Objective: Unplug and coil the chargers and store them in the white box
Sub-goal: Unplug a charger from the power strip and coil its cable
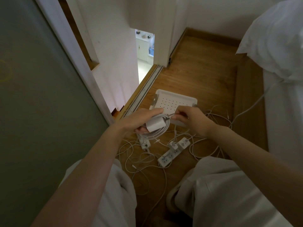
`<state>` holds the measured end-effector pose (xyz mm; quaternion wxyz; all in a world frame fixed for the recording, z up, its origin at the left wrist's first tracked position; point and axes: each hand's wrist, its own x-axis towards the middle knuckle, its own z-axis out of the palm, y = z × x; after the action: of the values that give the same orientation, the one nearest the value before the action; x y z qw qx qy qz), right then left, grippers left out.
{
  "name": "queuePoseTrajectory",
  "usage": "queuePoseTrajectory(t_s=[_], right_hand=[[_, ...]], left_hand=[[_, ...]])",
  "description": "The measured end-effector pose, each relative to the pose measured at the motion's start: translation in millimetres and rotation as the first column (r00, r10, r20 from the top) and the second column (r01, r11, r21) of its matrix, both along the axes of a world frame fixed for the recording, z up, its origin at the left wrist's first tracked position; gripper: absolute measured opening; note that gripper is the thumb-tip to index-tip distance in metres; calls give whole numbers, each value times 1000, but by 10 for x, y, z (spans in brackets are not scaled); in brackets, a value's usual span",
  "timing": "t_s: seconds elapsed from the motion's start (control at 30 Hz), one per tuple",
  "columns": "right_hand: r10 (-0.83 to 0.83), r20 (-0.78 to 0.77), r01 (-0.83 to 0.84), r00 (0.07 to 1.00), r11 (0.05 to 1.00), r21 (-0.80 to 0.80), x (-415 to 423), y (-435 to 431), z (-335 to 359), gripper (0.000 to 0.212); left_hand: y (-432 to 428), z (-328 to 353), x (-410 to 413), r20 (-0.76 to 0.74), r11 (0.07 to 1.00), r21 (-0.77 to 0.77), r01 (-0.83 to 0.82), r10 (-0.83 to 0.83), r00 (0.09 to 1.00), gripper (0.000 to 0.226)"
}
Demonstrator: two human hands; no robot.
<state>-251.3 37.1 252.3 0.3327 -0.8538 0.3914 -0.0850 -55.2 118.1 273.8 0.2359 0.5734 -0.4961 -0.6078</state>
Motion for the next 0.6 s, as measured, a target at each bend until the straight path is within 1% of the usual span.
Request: queuePoseTrajectory(t_s=[0.07, 0.13, 0.2, 0.33, 0.43, 0.5, 0.53, 0.6], right_hand=[[-26, 35, 24, 999, 999, 42, -31, 31, -34, 22], [-37, 33, 36, 999, 999, 41, -47, 68, -89, 19], [-44, 28, 43, 999, 998, 47, -68, 92, -162, 21], [-131, 2, 130, 991, 983, 129, -145, 102, -336, 26], [-182, -56, 189, 982, 967, 172, -215, 120, -493, 19], [-206, -110, 224, 972, 954, 197, -258, 136, -598, 17], [-223, -117, 243, 968, 947, 210, -272, 141, -639, 17], [-265, -95, 280, 960, 933, 225, -274, 151, -654, 21]], left_hand=[[-5, 30, 11, -76, 1000, 2, 2, -1, 997, 58], [1, 54, -8, -151, 1000, 18, -21, 24, 988, 54], [1, 42, -10, -258, 997, 55, -61, 73, 963, 51], [-25, 2, 52, -471, 979, 146, -139, 193, 861, 54], [-21, 17, 92, -576, 958, 200, -206, 285, 766, 51], [-19, 32, 115, -610, 944, 222, -244, 330, 721, 51], [-19, 45, 118, -604, 938, 229, -260, 346, 718, 51], [-16, 74, 105, -530, 930, 217, -297, 368, 764, 51]])
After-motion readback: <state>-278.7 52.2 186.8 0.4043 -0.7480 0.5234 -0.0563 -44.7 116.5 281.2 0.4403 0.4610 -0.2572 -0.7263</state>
